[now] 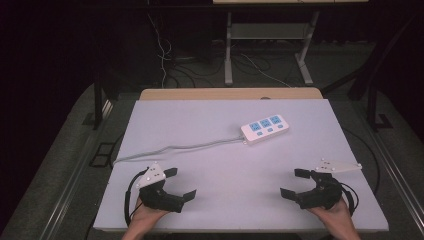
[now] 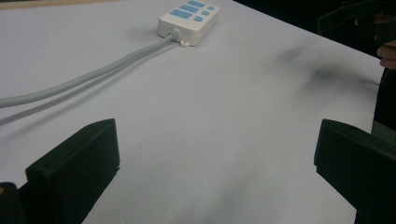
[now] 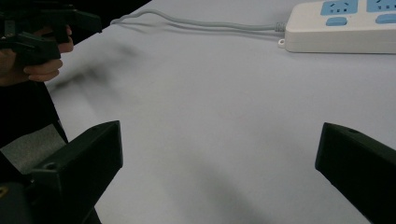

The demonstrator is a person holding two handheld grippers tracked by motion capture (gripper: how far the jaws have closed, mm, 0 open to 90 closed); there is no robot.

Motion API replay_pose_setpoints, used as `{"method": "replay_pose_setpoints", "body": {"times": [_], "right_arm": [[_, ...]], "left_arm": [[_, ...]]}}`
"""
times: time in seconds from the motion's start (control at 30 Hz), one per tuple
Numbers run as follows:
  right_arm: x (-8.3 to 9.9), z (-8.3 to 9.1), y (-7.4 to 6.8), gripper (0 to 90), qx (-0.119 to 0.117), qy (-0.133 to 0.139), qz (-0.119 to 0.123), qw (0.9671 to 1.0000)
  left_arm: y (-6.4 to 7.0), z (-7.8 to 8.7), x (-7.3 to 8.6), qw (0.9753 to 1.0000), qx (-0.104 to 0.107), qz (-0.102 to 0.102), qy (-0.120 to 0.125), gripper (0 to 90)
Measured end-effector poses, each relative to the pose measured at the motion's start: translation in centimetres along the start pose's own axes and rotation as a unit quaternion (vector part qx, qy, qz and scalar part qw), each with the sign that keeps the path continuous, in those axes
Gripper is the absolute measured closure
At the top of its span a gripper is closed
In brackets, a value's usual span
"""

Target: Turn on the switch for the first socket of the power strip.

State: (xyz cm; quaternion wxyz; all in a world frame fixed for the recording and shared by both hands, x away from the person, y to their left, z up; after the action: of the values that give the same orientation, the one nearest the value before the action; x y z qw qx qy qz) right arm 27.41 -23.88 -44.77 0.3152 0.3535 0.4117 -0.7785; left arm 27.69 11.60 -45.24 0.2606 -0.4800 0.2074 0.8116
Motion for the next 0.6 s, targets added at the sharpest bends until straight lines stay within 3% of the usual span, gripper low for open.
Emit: {"method": "replay_pose_setpoints", "body": {"times": [0.6], "right_arm": [[0.17, -0.17, -0.02, 0.5, -0.005, -0.008, -0.003, 1.0]], "left_arm": [[0.01, 0.07, 0.05, 1.0, 0.002, -0.001, -0.002, 0.0]]}}
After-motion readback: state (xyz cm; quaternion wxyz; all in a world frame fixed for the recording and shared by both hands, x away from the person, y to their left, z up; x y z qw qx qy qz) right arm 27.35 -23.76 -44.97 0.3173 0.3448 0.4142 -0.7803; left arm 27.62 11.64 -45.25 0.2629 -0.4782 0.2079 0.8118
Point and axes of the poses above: each handheld gripper's, and its own axes: z roughly backward along the jaws, x roughly out of its underside, y roughly to its right, the point moved 7 cm from there along -z, roughly forward along the jaws, and after that the axes turned 13 degrees about -x, right-handed, at the moved point
